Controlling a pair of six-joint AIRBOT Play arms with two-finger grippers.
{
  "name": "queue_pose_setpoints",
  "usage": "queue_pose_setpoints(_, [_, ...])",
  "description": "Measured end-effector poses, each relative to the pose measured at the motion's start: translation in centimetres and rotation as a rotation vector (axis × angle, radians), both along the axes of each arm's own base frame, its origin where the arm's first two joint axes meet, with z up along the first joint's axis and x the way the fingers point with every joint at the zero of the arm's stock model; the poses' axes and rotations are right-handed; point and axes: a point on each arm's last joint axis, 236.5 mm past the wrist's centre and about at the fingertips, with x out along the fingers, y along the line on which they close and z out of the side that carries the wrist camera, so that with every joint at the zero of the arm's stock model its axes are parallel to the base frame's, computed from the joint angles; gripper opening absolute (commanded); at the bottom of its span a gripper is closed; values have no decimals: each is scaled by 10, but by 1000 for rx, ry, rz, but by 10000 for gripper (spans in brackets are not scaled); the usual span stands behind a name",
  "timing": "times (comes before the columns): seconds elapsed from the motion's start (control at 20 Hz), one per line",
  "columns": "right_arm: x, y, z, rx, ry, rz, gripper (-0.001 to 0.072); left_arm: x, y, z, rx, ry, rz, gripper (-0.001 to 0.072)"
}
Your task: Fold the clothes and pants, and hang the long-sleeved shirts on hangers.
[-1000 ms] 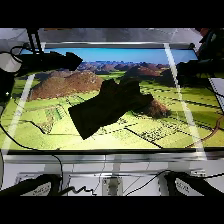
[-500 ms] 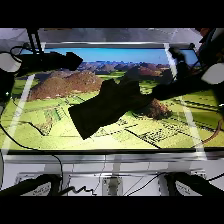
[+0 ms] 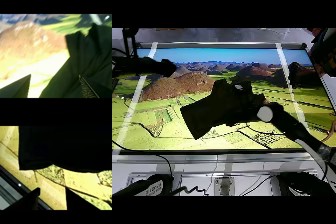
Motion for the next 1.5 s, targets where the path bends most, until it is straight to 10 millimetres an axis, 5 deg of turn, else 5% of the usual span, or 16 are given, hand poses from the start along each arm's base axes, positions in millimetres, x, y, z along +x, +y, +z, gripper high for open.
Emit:
queue_pose_setpoints(0.1, [-3,23,-18,52,54,-41,513,-11,30,-21,54,93,53,697])
queue_pose_setpoints(0.3, [-4,59,-46,136,198,-119,513,-27,61,-51,96,221,114,698])
queue_pose_setpoints(0.85, [-2,125,-81,234,492,-147,503,-26,60,-84,55,324,112,696])
queue_pose_setpoints(1.1, [21,133,-82,297,469,-229,40,-20,51,-94,7,346,98,696])
queue_pose_setpoints(1.35, [56,123,-60,336,389,-248,40,-15,32,-95,-85,354,70,695])
queue_pose_setpoints(1.5, [95,87,-18,319,256,-217,40,-16,24,-86,-112,334,53,695])
